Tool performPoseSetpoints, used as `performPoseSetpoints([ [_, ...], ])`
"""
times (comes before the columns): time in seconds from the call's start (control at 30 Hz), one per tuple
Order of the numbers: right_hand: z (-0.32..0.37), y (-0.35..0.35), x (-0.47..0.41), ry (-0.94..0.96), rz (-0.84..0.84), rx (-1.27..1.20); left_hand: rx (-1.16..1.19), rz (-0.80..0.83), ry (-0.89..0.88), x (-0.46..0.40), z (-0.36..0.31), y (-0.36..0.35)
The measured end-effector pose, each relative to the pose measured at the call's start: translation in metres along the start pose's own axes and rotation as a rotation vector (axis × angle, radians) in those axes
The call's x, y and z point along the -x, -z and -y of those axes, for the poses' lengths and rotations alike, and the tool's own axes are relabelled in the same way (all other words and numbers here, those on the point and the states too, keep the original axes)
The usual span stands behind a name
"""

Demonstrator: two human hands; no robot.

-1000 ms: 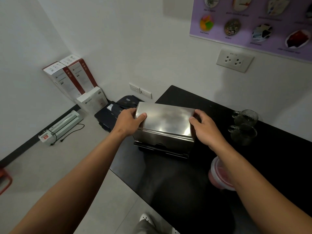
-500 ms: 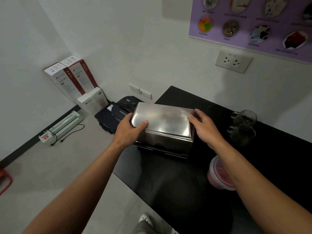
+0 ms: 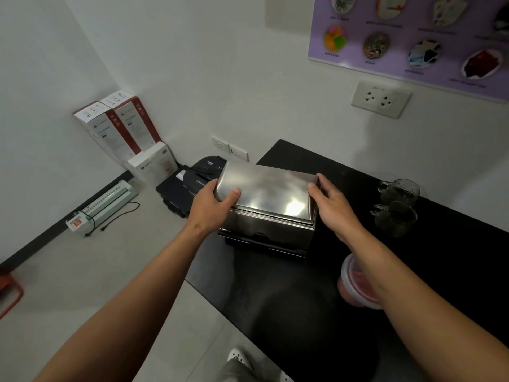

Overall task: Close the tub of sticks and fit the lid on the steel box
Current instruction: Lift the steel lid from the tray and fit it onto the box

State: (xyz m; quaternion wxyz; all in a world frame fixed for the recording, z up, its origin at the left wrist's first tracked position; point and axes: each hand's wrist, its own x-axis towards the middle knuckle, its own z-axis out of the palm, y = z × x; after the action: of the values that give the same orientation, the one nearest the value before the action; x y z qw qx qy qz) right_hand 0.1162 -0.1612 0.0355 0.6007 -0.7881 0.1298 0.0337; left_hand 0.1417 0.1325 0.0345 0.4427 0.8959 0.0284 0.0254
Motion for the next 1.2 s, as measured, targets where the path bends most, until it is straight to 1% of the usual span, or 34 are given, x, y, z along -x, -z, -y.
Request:
performPoseSetpoints([
  [0.3,-0.002,0.000,0.005,-0.012,0.021,0.003,-0.053,-0.010,-0.013,0.004,-0.002,-0.001],
  [0.63,-0.010,0.003,0.012,-0.021,0.039,0.014,-0.029,0.020,0.030,0.014,-0.002,-0.002],
  [0.7,-0.011,0.004,0.013,-0.026,0.038,0.005,0.020,-0.005,0.074,0.021,-0.004,-0.004],
  [0.77,-0.014,0.006,0.013,-0.063,0.043,-0.054,0.117,-0.088,0.145,0.036,-0.007,-0.012],
  [0.83,-0.017,0.008,0.015,-0.133,0.076,-0.145,0.242,-0.165,0.270,0.059,-0.014,-0.027],
  [0.87,-0.017,0.009,0.017,-0.171,0.098,-0.182,0.318,-0.173,0.324,0.071,-0.019,-0.037],
  [0.93,-0.018,0.010,0.021,-0.227,0.146,-0.217,0.439,-0.120,0.403,0.092,-0.031,-0.059],
  [1.0,-0.018,0.009,0.028,-0.250,0.184,-0.227,0.500,-0.031,0.446,0.105,-0.043,-0.082],
  [1.07,-0.020,0.005,0.035,-0.244,0.200,-0.216,0.540,0.016,0.473,0.110,-0.057,-0.101],
  [1.13,-0.022,0.000,0.044,-0.229,0.196,-0.205,0.592,0.010,0.479,0.110,-0.069,-0.115],
  [1.2,-0.025,-0.004,0.052,-0.206,0.163,-0.198,0.626,-0.042,0.488,0.107,-0.077,-0.125],
])
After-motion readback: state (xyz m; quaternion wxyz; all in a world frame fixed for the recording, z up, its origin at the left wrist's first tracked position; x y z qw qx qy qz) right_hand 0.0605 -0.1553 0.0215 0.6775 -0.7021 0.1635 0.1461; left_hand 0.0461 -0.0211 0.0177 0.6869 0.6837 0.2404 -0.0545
